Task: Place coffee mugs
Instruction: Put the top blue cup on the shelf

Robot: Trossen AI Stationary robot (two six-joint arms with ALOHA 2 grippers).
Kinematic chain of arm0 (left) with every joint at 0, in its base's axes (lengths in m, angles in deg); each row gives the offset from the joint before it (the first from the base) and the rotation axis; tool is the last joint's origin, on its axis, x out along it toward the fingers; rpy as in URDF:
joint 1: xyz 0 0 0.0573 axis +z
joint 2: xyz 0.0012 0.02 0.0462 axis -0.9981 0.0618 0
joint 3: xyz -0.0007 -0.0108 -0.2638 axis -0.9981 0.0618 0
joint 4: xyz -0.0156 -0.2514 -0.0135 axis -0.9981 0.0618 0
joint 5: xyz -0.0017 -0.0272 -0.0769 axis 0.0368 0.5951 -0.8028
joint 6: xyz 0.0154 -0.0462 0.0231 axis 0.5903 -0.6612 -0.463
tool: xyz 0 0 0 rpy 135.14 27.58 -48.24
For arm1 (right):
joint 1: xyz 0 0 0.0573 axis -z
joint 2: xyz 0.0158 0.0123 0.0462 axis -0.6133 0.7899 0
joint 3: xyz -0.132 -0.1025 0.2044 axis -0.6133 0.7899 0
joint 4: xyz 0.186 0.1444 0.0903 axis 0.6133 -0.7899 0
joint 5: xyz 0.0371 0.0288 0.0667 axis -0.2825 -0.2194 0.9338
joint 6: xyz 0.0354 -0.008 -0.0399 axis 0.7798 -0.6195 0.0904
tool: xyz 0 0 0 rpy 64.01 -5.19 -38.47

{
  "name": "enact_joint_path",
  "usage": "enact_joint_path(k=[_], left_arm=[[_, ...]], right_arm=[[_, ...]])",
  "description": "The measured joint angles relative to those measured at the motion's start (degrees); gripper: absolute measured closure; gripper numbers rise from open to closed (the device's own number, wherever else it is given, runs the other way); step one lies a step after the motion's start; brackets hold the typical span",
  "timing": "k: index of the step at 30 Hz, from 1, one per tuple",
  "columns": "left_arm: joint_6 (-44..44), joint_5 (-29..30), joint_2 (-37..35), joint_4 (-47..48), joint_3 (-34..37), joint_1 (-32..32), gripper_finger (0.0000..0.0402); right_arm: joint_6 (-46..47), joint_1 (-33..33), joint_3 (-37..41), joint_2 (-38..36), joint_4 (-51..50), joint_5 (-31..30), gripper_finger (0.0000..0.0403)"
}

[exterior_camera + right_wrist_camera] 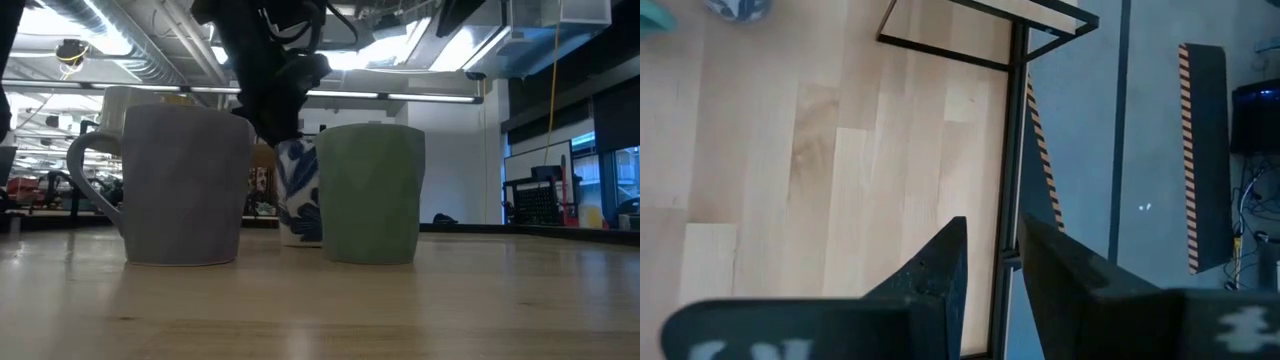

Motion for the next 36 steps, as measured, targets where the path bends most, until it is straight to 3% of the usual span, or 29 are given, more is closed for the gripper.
enact_joint_path(k=[13, 30, 36], left_arm=[[-1.75, -0.06, -5.31, 5.71, 0.08, 2.29, 0.0398], [-13.8, 2.24, -19.21, 11.2, -0.12, 2.58, 0.0398], [-15.88, 6.91, -22.53, 15.51, -0.12, 4.67, 0.0398]], right_arm=[[-1.7, 0.0, 0.0, 0.02, 1.75, -0.4, 0.0317], [-4.44, 0.0, 0.0, 0.04, 3.22, -0.49, 0.0317], [-4.48, 0.0, 0.0, 0.06, 5.06, -0.45, 0.0317]])
